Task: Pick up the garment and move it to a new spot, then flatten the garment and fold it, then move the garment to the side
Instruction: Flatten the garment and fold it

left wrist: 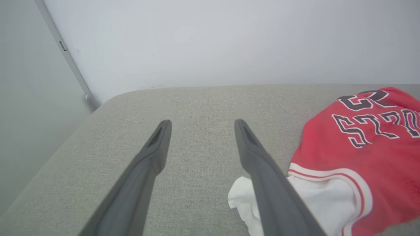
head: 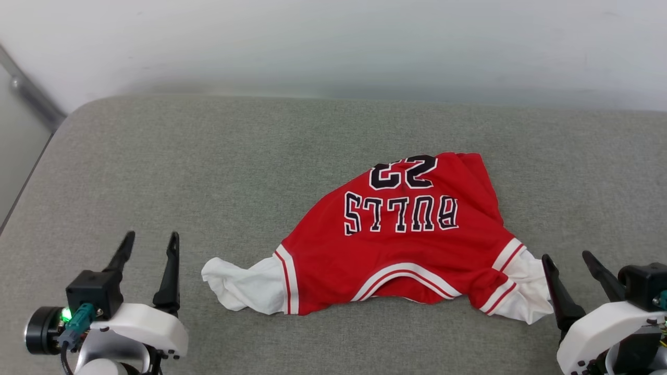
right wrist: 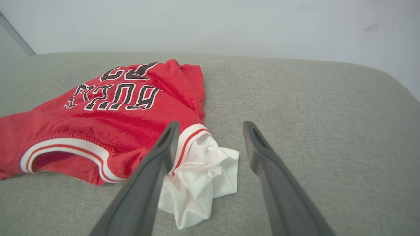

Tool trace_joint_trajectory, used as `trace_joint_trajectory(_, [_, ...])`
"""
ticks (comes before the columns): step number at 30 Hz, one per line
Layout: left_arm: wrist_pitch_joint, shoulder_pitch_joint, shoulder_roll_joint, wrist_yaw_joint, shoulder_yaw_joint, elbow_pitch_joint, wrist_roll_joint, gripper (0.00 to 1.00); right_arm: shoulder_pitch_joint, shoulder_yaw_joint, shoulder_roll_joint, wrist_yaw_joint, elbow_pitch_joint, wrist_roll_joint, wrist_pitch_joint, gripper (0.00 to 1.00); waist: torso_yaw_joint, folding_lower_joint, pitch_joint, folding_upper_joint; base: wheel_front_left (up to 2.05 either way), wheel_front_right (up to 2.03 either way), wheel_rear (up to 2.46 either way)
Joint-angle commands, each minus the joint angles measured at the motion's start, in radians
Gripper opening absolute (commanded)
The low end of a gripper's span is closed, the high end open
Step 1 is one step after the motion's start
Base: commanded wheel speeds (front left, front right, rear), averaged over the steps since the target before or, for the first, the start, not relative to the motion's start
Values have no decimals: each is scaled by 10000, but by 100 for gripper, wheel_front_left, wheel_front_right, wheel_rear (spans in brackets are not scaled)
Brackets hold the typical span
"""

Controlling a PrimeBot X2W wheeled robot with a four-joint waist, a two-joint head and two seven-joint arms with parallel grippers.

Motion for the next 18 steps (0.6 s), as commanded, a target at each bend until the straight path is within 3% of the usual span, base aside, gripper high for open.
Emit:
trace_joint_trajectory(1, [-72, 52, 5, 52, 14, -130, 27, 100, 103, 21, -92, -3, -136, 42, 159, 100, 64, 1, 8, 0, 0, 0, 0])
trace_joint_trajectory(12, [19, 211, 49, 214, -218, -1326, 257, 100, -95, 871, -1054, -3, -1636, 479, 5645, 100, 503, 1, 235, 0, 0, 0, 0])
trace_joint_trajectory(15, [46, 144, -26, 148, -353, -1299, 226, 100, -351, 1153, -1280, -3, -1683, 353, 6570, 100, 667, 1, 353, 0, 0, 0, 0])
trace_joint_trajectory(18, [47, -4, -98, 78, -479, -1262, 190, 100, -663, 1374, -1560, -5, -1539, 101, 6782, 100, 859, 1, 503, 0, 0, 0, 0])
